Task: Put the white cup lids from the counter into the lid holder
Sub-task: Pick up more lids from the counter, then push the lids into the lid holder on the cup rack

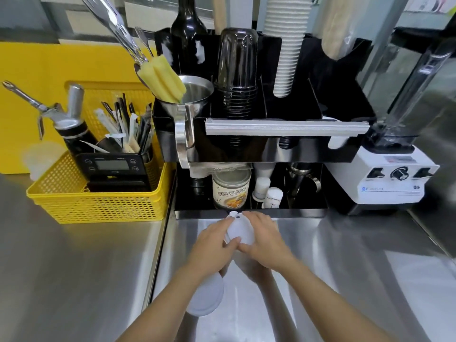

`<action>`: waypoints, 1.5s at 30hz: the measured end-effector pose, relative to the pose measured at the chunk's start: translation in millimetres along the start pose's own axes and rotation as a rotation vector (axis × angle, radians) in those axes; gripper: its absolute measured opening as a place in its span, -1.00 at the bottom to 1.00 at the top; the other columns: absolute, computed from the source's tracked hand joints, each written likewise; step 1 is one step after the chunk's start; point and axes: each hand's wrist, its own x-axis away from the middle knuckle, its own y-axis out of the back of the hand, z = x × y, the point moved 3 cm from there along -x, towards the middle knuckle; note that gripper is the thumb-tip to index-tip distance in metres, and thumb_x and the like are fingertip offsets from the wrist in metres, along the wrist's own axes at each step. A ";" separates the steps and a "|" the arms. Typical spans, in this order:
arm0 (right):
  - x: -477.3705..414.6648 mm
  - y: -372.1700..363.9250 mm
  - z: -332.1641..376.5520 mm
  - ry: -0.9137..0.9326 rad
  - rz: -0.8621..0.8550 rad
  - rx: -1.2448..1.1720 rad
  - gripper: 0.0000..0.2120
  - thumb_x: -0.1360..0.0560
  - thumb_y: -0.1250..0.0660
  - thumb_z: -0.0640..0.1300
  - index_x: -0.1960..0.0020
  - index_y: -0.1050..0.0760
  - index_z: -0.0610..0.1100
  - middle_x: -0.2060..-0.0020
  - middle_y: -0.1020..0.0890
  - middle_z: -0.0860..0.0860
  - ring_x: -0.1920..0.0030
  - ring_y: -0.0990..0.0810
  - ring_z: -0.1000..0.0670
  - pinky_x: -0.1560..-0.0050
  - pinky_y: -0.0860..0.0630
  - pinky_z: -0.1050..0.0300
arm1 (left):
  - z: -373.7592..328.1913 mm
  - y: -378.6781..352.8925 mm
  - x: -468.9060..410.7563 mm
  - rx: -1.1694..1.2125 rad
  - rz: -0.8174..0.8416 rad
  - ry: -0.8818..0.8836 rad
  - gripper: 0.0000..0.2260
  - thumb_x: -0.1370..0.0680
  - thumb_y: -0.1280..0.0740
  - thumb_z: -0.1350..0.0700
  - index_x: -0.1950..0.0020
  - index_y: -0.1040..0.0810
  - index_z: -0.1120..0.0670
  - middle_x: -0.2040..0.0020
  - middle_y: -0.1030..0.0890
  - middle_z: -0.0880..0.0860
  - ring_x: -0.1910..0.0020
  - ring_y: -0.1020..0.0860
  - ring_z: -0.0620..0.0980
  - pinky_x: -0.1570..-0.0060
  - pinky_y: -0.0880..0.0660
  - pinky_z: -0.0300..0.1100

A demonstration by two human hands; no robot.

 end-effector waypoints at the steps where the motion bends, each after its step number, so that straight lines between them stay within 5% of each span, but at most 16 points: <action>1: 0.0 12.6 3.6 0.027 -0.031 -0.009 -0.35 -0.35 -0.31 0.16 -0.37 -0.25 -0.01 -0.29 -0.41 0.02 -0.31 -0.30 -0.03 -0.23 -0.17 0.14 | -10.9 7.2 -1.5 -0.008 -0.027 -0.055 -0.51 -0.53 -0.27 -0.02 -0.44 -0.24 -0.04 -0.42 -0.38 -0.03 -0.40 -0.28 -0.04 -0.39 -0.20 -0.16; 4: 1.5 60.0 16.5 0.107 -0.125 0.011 -0.32 -0.31 -0.28 0.25 -0.36 -0.29 -0.01 -0.24 -0.43 0.06 -0.26 -0.32 -0.02 -0.18 -0.14 0.16 | -52.1 30.9 -3.6 -0.039 -0.115 -0.220 -0.54 -0.55 -0.24 0.00 -0.44 -0.25 -0.03 -0.43 -0.35 -0.09 -0.40 -0.25 -0.12 -0.33 -0.09 -0.28; 12: 5.1 186.2 27.6 0.166 -0.299 0.027 -0.35 -0.33 -0.45 0.12 -0.34 -0.33 -0.02 -0.22 -0.39 0.14 -0.25 -0.26 0.15 -0.22 -0.12 0.36 | -157.8 75.8 -19.3 -0.063 -0.265 -0.528 -0.56 -0.56 -0.23 0.01 -0.43 -0.28 0.02 -0.42 -0.37 -0.03 -0.41 -0.27 -0.09 -0.43 -0.19 -0.07; 20: -9.5 271.7 17.3 0.185 -0.386 -0.018 -0.37 -0.34 -0.47 0.06 -0.33 -0.33 -0.04 -0.26 -0.41 0.06 -0.32 -0.32 0.01 -0.37 -0.26 -0.02 | -235.0 93.0 -69.2 -0.198 -0.336 -0.671 -0.57 -0.57 -0.21 0.02 -0.42 -0.29 0.08 -0.45 -0.35 0.05 -0.43 -0.27 -0.01 -0.40 -0.13 -0.14; 25: -32.7 303.2 -0.6 0.149 -0.319 0.028 -0.36 -0.37 -0.45 0.01 -0.37 -0.29 -0.06 -0.35 -0.39 0.02 -0.36 -0.28 0.04 -0.27 -0.19 0.21 | -261.6 93.2 -99.6 -0.264 -0.329 -0.653 -0.59 -0.58 -0.20 0.01 -0.41 -0.32 0.07 -0.42 -0.39 0.05 -0.40 -0.31 0.01 -0.38 -0.18 -0.12; 32: -72.8 329.4 -18.6 0.090 -0.170 0.144 -0.33 -0.32 -0.47 -0.01 -0.35 -0.30 -0.06 -0.25 -0.48 0.01 -0.21 -0.44 -0.02 -0.21 -0.43 0.03 | -280.3 84.7 -133.7 -0.362 -0.331 -0.637 -0.65 -0.59 -0.17 0.12 -0.37 -0.35 0.12 -0.32 -0.49 0.10 -0.29 -0.40 0.09 -0.29 -0.26 -0.09; 37: -88.7 323.5 -29.4 0.063 -0.065 0.162 -0.38 -0.32 -0.44 0.02 -0.33 -0.32 -0.02 -0.19 -0.49 0.00 -0.13 -0.46 0.00 -0.14 -0.43 0.07 | -274.0 80.7 -150.7 -0.437 -0.329 -0.613 -0.70 -0.58 -0.16 0.13 -0.29 -0.43 0.12 -0.07 -0.60 0.09 -0.05 -0.48 0.10 -0.13 -0.28 -0.12; 45: -101.2 318.1 -40.5 0.013 0.055 0.421 -0.47 -0.39 -0.37 0.11 -0.30 -0.33 0.05 0.21 -0.44 0.15 0.00 -0.41 -0.01 -0.31 -0.13 -0.06 | -262.0 65.1 -171.0 -0.590 -0.194 -0.567 -0.68 -0.59 -0.11 0.04 -0.31 -0.42 0.06 -0.28 -0.50 0.06 -0.40 -0.26 -0.03 -0.43 0.05 -0.07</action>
